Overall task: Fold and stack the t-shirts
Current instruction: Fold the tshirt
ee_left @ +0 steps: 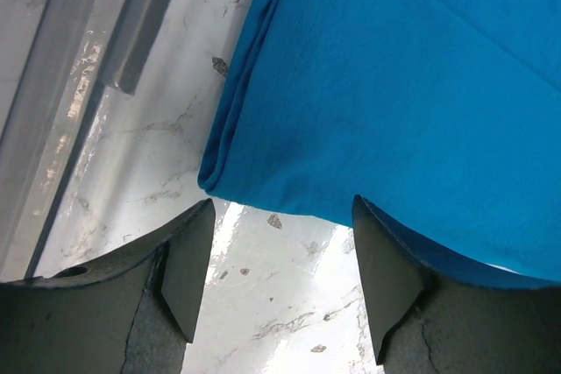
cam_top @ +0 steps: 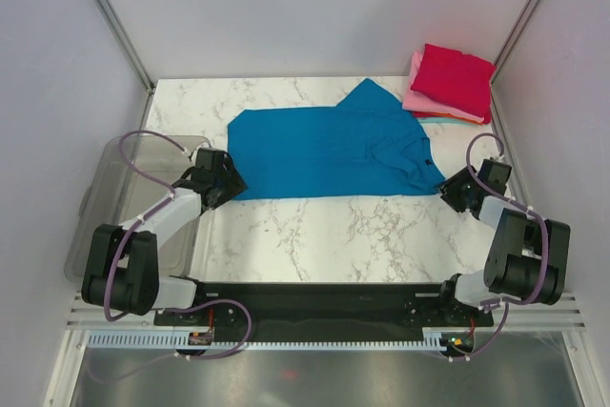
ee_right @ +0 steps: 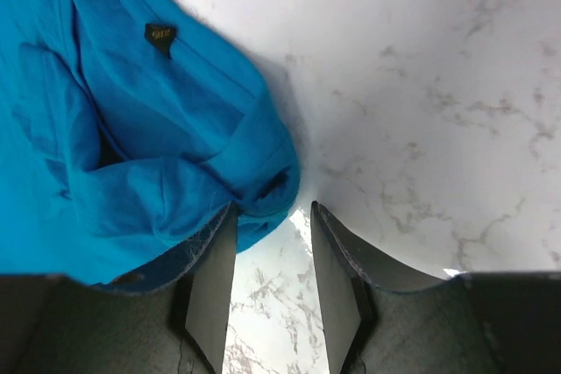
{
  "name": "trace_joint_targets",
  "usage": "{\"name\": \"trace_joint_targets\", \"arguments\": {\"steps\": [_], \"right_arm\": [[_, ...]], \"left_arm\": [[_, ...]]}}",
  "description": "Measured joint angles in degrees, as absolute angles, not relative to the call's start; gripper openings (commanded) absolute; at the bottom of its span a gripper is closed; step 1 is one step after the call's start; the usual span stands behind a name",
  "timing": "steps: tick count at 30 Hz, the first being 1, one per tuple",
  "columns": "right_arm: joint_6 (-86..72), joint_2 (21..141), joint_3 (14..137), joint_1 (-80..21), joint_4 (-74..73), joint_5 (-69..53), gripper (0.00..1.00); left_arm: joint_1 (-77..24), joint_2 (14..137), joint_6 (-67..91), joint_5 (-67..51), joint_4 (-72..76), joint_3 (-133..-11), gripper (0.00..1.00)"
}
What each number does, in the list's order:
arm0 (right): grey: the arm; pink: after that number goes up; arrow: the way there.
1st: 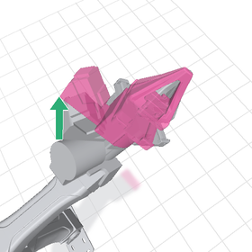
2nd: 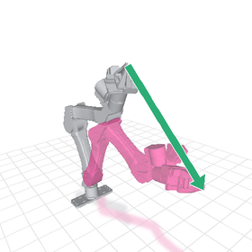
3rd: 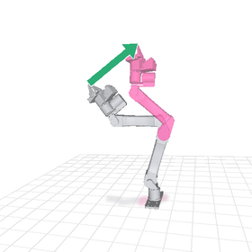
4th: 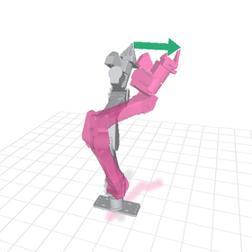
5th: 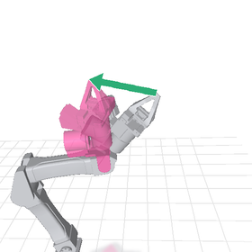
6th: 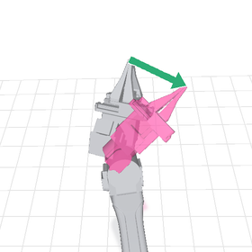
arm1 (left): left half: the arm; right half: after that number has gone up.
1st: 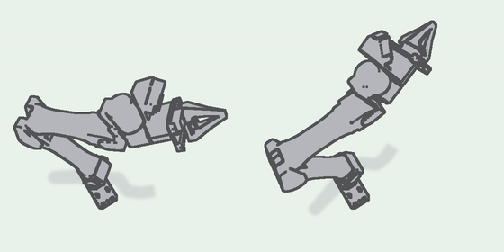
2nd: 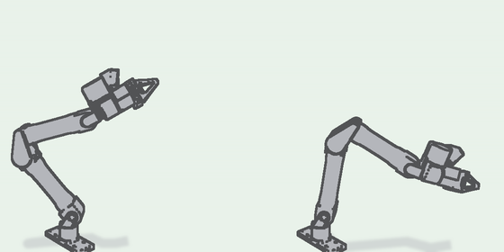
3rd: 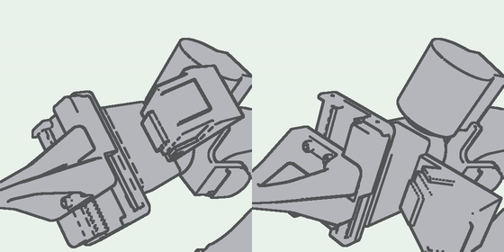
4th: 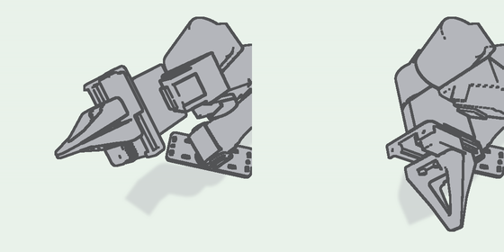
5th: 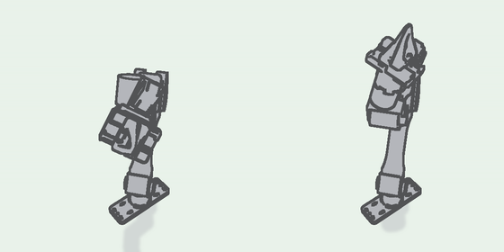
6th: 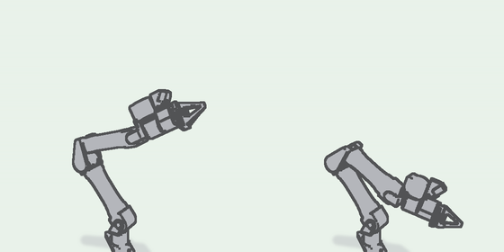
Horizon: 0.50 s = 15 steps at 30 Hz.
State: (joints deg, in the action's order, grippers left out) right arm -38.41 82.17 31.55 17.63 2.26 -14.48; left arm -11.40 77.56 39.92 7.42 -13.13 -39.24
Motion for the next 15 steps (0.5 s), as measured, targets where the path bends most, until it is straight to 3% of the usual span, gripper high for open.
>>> {"name": "trace_joint_targets", "arguments": {"steps": [15], "right_arm": [[-38.9, 84.9, 30.6, 21.3, 7.8, -22.0, 0.45]], "left_arm": [[-11.8, 79.0, 40.4, 7.4, -8.4, -36.9, 0.69]]}}
